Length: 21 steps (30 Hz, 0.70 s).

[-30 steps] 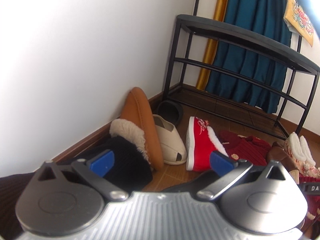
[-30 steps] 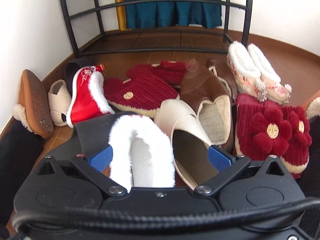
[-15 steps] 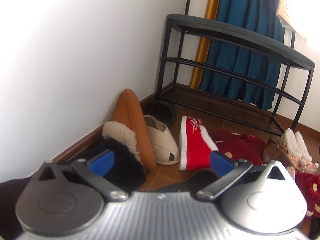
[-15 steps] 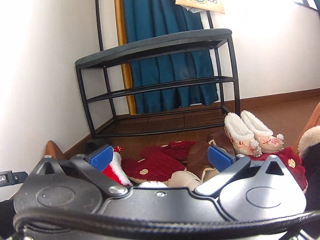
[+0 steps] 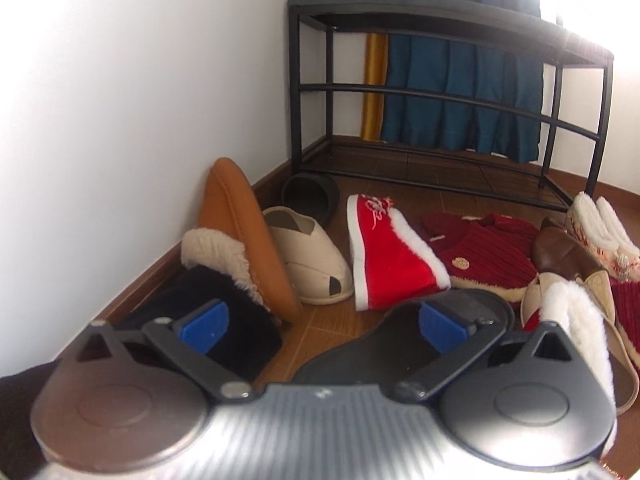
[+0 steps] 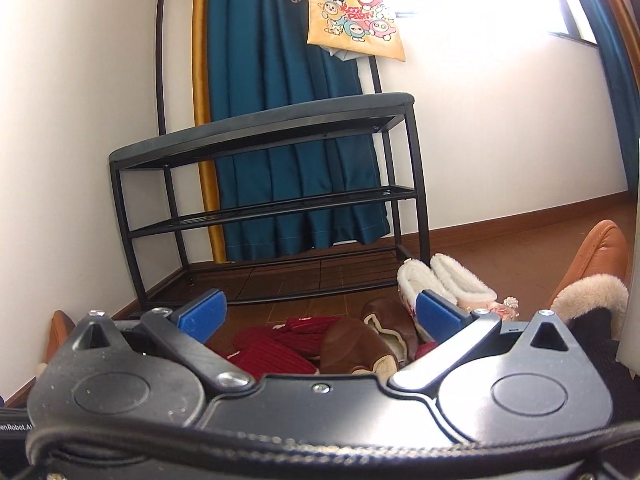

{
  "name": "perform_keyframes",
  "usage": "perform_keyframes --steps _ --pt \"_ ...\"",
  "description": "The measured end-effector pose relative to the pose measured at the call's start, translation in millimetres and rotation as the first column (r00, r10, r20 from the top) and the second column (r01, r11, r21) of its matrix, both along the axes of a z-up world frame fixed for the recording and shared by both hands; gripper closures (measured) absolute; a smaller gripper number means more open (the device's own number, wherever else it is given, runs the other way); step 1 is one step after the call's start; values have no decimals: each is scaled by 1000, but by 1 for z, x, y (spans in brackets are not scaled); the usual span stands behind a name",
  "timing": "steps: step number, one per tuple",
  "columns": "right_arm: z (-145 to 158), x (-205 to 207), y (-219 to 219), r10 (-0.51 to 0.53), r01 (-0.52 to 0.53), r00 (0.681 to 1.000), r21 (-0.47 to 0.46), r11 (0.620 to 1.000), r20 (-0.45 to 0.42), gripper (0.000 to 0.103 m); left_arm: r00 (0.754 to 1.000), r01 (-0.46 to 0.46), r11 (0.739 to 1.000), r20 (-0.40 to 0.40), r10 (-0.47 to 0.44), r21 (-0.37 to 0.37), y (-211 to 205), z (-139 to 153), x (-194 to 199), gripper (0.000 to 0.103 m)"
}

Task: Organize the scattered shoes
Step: 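Move the left gripper toward the black slide slipper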

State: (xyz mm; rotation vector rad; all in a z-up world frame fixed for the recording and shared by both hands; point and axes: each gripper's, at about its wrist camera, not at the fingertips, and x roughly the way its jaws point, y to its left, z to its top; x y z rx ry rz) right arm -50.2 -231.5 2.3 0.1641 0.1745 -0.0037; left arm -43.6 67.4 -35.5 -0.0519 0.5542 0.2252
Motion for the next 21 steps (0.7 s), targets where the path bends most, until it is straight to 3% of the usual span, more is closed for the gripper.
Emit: perform_keyframes --steps 12,21 --pt "-16 1 -8 -33 33 999 -30 999 1 0 987 72 997 -147 -66 31 -17 -63 32 0" --pt "-24 6 -6 -49 49 999 -21 999 4 0 986 79 997 -151 -75 23 -13 -86 40 0"
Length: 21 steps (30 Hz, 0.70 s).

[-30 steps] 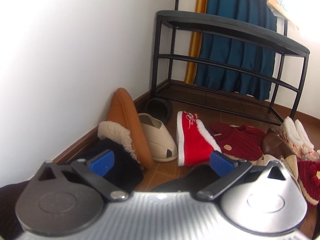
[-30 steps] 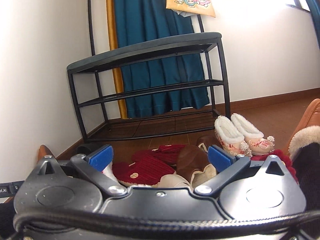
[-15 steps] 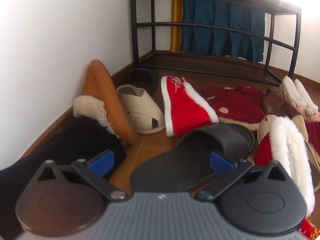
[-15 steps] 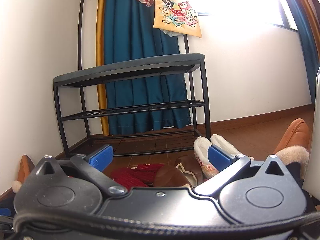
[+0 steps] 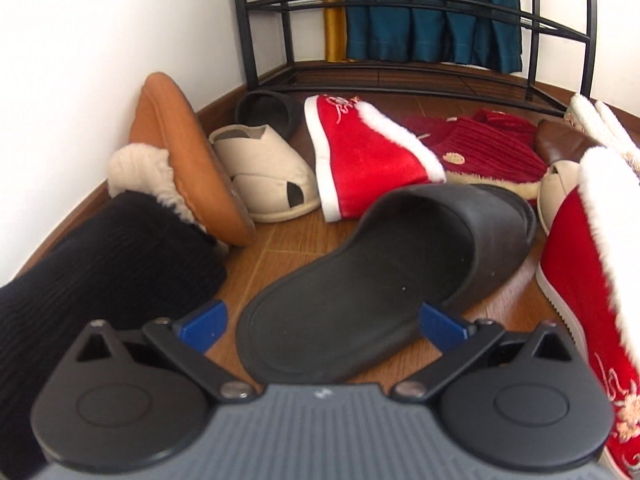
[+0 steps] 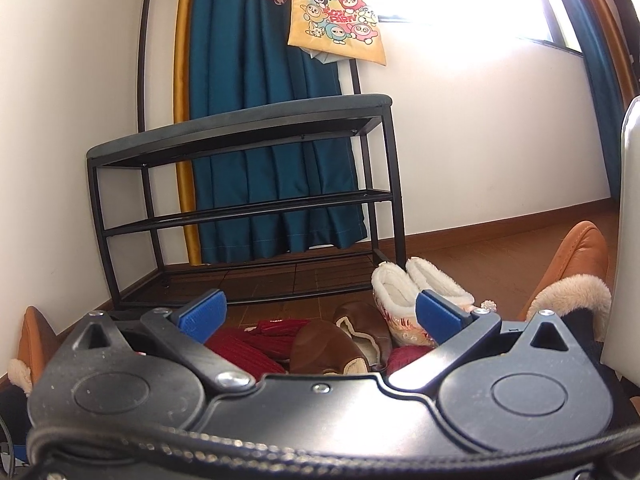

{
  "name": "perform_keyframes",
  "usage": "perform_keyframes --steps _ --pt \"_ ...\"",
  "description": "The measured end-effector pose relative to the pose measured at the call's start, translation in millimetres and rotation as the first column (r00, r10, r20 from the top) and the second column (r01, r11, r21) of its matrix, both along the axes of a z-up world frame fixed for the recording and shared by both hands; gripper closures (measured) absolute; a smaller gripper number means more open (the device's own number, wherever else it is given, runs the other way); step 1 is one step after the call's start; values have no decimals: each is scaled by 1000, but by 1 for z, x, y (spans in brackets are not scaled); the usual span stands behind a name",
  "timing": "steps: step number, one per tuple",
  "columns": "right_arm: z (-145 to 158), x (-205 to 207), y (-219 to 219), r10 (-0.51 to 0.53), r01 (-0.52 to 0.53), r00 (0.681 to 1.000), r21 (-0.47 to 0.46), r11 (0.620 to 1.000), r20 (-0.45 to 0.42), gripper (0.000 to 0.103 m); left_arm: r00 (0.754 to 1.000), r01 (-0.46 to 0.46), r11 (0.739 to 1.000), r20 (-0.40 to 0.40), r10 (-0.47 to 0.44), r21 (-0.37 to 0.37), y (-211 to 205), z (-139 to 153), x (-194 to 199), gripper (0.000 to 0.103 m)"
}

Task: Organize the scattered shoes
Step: 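Move the left gripper toward the black slide slipper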

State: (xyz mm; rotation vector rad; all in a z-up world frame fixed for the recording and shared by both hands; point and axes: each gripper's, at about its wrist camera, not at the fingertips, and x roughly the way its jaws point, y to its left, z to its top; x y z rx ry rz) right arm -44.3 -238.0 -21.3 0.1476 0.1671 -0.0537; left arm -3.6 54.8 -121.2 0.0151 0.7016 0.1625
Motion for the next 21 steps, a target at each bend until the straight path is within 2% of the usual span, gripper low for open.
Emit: perform_keyframes --steps 16,21 --pt "-7 3 15 7 -8 999 -22 1000 -49 0 1000 18 999 19 -18 -32 -1 0 -2 0" --pt "-7 5 17 -20 16 995 -38 999 -100 0 1000 23 999 7 -23 -23 -4 2 -3 0"
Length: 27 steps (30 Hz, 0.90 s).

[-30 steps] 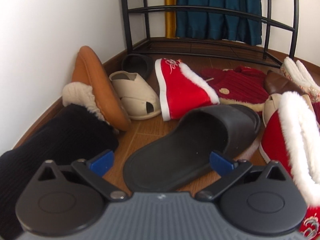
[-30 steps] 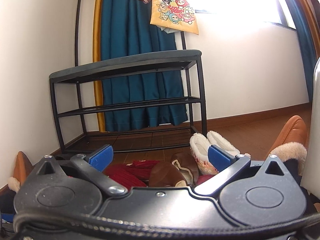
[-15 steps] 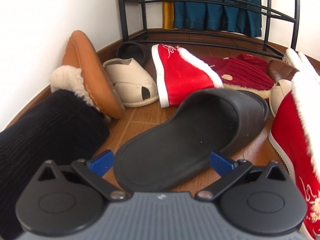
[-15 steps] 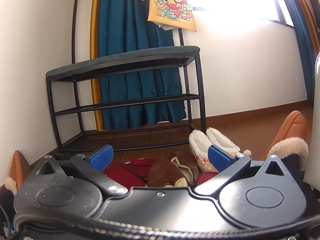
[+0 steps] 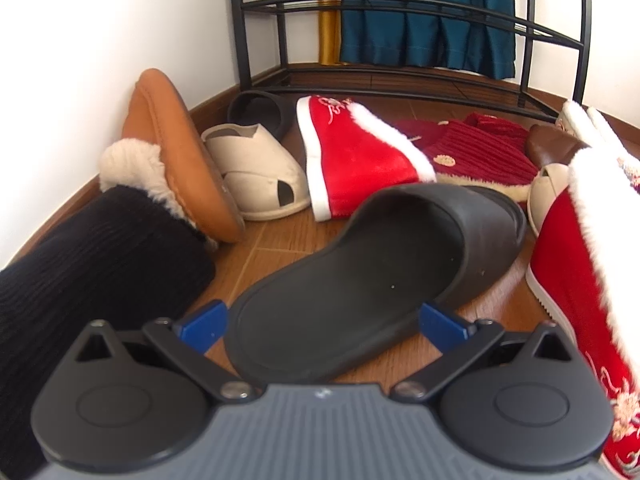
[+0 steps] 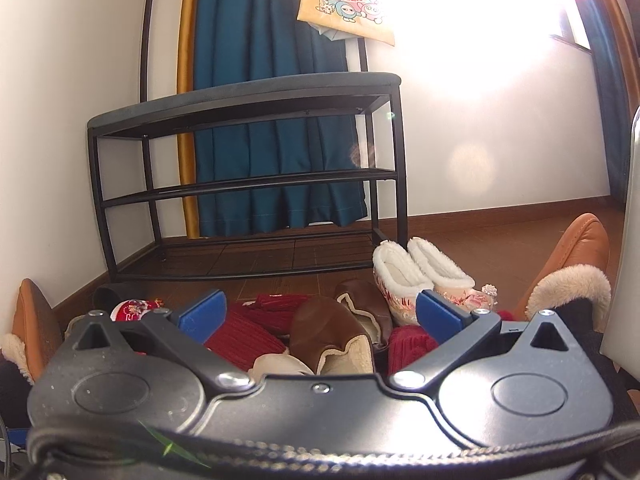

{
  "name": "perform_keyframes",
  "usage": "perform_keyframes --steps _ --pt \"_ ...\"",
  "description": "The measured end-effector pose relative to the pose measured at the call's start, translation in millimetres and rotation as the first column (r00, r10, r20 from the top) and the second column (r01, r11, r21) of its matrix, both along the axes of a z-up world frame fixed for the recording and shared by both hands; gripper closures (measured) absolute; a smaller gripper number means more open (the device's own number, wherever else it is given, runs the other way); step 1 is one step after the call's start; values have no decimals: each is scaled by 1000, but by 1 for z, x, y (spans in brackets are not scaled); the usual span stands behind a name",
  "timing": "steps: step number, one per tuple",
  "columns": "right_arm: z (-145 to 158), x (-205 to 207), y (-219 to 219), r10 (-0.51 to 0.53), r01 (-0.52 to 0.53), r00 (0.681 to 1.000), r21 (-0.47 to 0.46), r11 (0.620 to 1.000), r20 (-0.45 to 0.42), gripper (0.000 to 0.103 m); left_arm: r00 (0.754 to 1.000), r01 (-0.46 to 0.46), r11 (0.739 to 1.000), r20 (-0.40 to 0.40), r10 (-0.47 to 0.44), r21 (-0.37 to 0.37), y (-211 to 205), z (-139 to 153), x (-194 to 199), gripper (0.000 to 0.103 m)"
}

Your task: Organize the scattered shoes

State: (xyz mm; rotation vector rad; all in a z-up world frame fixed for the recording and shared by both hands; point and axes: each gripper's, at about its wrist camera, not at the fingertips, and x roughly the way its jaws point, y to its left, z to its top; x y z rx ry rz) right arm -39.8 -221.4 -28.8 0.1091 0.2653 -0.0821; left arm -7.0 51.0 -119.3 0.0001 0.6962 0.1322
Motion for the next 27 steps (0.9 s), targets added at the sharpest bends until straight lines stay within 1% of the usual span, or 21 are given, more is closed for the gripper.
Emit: perform_keyframes --steps 4,7,10,14,17,19,20,22,24,25,26,27 --pt "-4 4 4 7 -6 997 11 1000 -82 0 1000 3 1000 -8 -3 9 -2 5 -1 0" --pt "-1 0 5 19 -18 996 13 1000 -83 0 1000 7 1000 5 -7 7 -3 12 -4 0" --pt "5 -4 6 24 -23 998 15 1000 -61 0 1000 1 997 14 0 -79 3 30 -7 0" --pt "13 -7 10 28 -28 999 2 1000 -37 0 996 14 992 93 -2 -126 4 58 -18 0" --pt "18 -6 14 17 -19 999 -28 999 -52 0 989 40 979 149 -10 -199 4 80 -27 0" --pt "19 -2 19 7 -10 997 -29 1000 -77 0 981 49 968 195 0 -246 3 95 -34 0" --pt "20 0 21 3 -5 996 -25 1000 -88 0 972 64 956 233 4 -286 2 107 -38 0" --pt "23 2 27 4 -5 996 -8 1000 -91 0 960 97 931 280 6 -352 1 125 -42 0" --pt "29 4 32 8 -7 996 13 1000 -85 0 941 143 892 339 12 -429 -1 148 -48 0" --pt "31 5 35 10 -8 997 23 1000 -82 0 933 155 881 358 18 -448 -1 155 -50 0" --pt "34 5 38 13 -11 997 30 999 -77 0 919 171 868 394 31 -467 -4 165 -54 0" --pt "36 5 41 19 -16 998 31 999 -67 0 905 179 860 423 47 -477 -6 174 -57 0"
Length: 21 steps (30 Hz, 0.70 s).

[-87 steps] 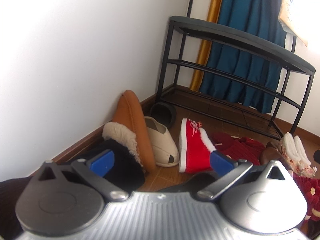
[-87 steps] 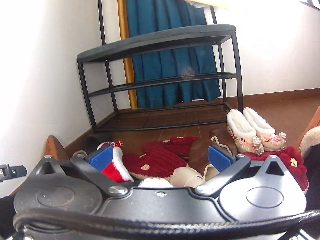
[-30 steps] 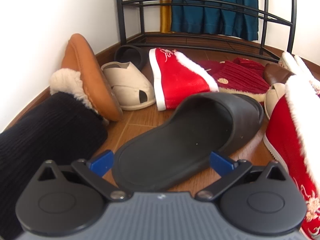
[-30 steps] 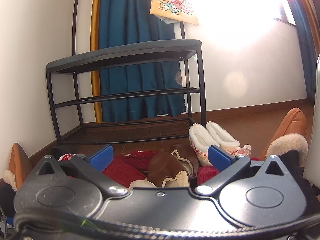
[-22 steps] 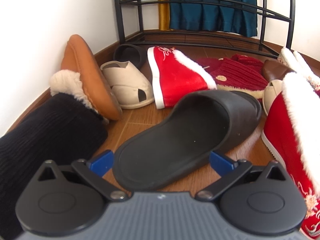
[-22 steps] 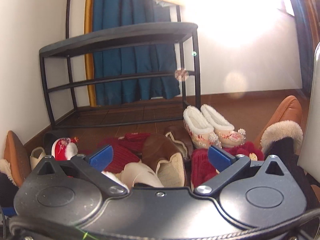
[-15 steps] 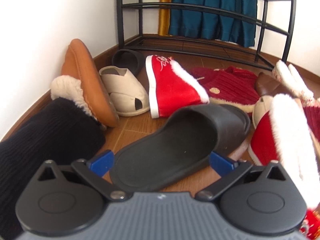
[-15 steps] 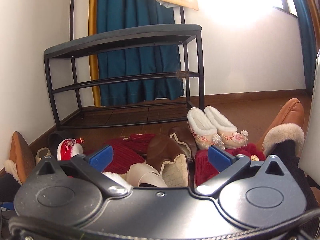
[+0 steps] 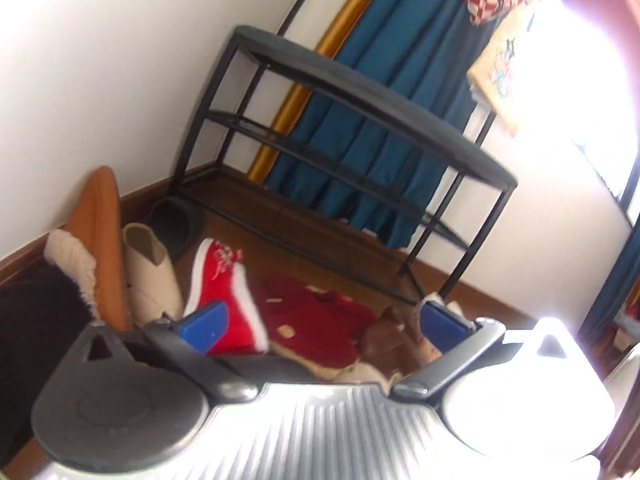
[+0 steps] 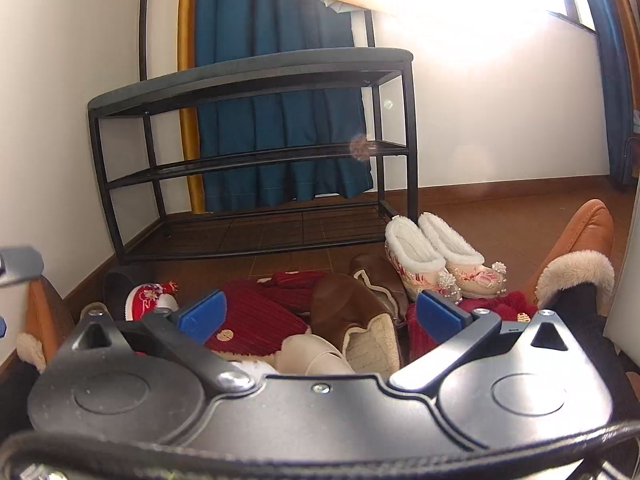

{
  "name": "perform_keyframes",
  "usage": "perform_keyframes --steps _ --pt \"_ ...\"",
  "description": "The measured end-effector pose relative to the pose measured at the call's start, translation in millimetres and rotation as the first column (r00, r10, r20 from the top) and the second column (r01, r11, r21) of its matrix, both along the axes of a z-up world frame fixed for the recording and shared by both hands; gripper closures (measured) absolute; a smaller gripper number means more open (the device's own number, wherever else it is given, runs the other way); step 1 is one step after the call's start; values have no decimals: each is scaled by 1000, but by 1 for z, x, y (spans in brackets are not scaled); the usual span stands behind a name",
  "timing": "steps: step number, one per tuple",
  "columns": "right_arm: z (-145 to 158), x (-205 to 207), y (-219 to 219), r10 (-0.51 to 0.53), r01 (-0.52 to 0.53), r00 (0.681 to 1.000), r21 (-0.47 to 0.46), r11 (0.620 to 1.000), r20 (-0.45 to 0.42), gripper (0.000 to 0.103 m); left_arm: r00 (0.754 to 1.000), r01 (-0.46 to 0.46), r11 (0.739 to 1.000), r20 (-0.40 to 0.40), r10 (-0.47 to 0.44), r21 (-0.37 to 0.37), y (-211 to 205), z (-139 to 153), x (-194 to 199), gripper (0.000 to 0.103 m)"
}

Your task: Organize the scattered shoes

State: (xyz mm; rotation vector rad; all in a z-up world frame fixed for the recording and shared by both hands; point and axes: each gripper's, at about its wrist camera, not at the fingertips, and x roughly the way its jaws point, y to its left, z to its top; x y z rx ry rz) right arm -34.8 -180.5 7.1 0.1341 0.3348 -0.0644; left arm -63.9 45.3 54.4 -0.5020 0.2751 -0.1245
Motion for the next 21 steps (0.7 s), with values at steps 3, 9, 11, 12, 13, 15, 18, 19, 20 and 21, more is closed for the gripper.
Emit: perform_keyframes --steps 3,9,11,12,13,15,18,19,20,21 --pt "5 -2 8 13 -13 1000 0 1000 23 0 997 -44 997 61 48 -65 -3 15 -8 0" --pt "11 -6 15 44 -45 998 27 999 33 0 980 4 998 199 7 -55 -18 18 -20 0" --pt "13 -7 17 56 -58 998 42 997 40 0 978 31 998 208 -21 -46 -24 13 -19 0" --pt "14 -7 18 63 -65 997 51 997 44 0 976 37 998 218 -26 -45 -27 10 -19 0" --pt "15 -8 19 69 -71 997 57 996 47 0 973 43 998 227 -32 -44 -29 7 -19 0" --pt "17 -10 21 76 -79 996 63 995 51 0 968 60 996 245 -44 -60 -32 1 -18 0" --pt "20 -11 25 94 -98 994 76 992 55 0 967 85 993 246 -63 -81 -34 -5 -15 0" --pt "21 -11 27 99 -103 993 79 992 56 0 966 89 993 249 -66 -83 -34 -8 -13 0" --pt "22 -11 28 103 -108 993 80 991 57 0 966 83 994 252 -62 -74 -35 -11 -11 0" --pt "22 -11 29 106 -111 993 81 991 56 0 963 79 995 263 -61 -60 -35 -13 -10 0"
